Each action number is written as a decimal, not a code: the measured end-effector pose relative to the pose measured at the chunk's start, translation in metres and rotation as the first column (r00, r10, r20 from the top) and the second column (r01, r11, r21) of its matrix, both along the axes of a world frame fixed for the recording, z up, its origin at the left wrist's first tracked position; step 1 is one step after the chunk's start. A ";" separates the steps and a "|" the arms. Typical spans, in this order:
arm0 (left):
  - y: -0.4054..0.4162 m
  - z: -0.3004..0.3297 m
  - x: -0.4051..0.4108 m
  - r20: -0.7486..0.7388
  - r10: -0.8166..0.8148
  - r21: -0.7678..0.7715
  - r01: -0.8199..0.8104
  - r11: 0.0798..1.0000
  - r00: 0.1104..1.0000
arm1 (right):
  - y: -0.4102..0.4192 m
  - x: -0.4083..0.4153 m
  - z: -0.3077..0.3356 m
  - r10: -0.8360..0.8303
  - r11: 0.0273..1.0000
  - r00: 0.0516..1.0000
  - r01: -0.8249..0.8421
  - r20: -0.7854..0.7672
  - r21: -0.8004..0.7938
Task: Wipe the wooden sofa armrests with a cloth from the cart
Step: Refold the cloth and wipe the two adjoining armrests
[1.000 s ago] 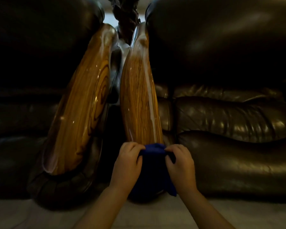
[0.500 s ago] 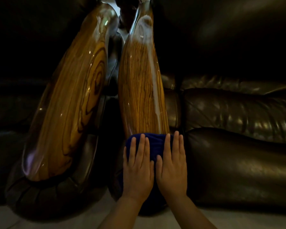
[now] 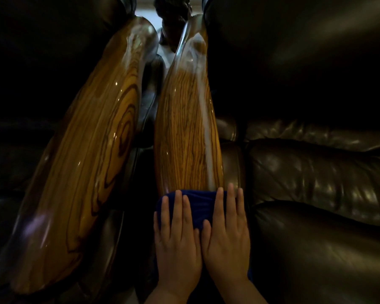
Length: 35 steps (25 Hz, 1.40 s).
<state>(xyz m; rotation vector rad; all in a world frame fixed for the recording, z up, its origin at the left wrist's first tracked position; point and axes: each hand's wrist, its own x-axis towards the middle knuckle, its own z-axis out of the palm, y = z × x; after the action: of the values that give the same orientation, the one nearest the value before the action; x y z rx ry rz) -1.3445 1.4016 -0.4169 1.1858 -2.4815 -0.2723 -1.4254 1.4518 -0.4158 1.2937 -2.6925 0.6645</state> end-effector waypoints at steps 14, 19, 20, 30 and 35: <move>-0.118 0.064 -0.084 0.098 0.049 0.033 -0.052 0.998 0.994 | -0.126 -0.085 0.060 0.034 0.999 0.999 -0.034 -0.008 0.019; -0.147 0.072 -0.100 0.100 0.021 0.022 -0.023 0.999 0.995 | -0.153 -0.100 0.070 0.033 0.999 0.999 -0.032 -0.014 0.031; -0.149 0.074 -0.100 0.102 0.013 0.031 -0.016 0.999 0.995 | -0.154 -0.100 0.071 0.032 0.999 0.999 -0.032 -0.011 0.035; -0.249 0.097 -0.165 0.132 -0.080 0.093 0.068 0.993 0.988 | -0.248 -0.163 0.092 0.032 0.999 0.995 -0.035 0.090 0.038; -0.302 0.107 -0.206 0.105 -0.125 0.171 0.106 0.980 0.987 | -0.301 -0.202 0.104 0.021 0.994 0.994 -0.032 0.106 0.103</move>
<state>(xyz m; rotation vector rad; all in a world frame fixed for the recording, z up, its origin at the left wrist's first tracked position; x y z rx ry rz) -1.5506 1.1000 -0.3101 1.1520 -2.6777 -0.4617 -1.6273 1.1504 -0.3122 1.3574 -2.8341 0.6192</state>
